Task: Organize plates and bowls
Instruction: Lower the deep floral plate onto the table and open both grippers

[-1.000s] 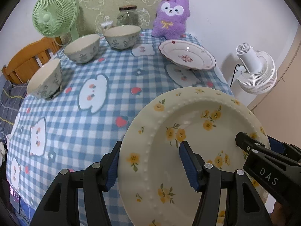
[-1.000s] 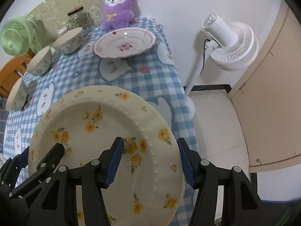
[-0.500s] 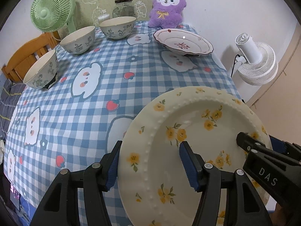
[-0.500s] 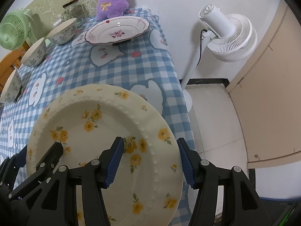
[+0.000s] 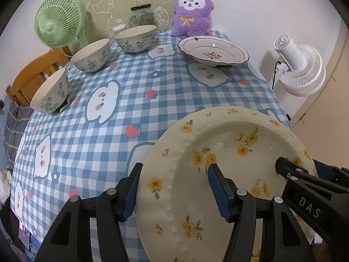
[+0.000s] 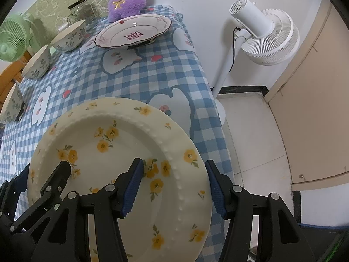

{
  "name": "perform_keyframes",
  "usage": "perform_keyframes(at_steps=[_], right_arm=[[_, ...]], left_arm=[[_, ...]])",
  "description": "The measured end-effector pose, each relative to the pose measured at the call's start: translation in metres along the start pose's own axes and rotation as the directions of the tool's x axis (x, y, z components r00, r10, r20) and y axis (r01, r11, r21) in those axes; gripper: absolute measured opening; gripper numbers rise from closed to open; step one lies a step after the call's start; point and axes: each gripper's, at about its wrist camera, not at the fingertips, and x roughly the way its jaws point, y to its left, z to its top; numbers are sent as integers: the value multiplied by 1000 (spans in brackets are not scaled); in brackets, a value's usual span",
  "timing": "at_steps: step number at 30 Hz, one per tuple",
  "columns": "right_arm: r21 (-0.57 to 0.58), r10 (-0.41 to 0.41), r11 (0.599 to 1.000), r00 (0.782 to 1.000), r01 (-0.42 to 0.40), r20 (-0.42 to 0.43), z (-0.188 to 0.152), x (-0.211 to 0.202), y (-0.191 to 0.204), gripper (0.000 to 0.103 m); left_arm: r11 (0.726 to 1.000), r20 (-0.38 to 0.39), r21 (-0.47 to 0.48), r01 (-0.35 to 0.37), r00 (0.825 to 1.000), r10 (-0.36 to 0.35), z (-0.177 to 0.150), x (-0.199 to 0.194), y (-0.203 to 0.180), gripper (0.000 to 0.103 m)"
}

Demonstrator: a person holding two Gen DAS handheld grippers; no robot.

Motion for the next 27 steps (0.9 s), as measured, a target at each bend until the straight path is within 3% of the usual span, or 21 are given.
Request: perform_keyframes(at_steps=[9, 27], right_arm=[[-32, -31, 999, 999, 32, 18, -1, 1, 6, 61], [-34, 9, 999, 1000, -9, -20, -2, 5, 1, 63]], left_arm=[[997, 50, 68, -35, 998, 31, -3, 0, -10, 61], [997, 20, 67, -50, 999, 49, -9, 1, -11, 65]])
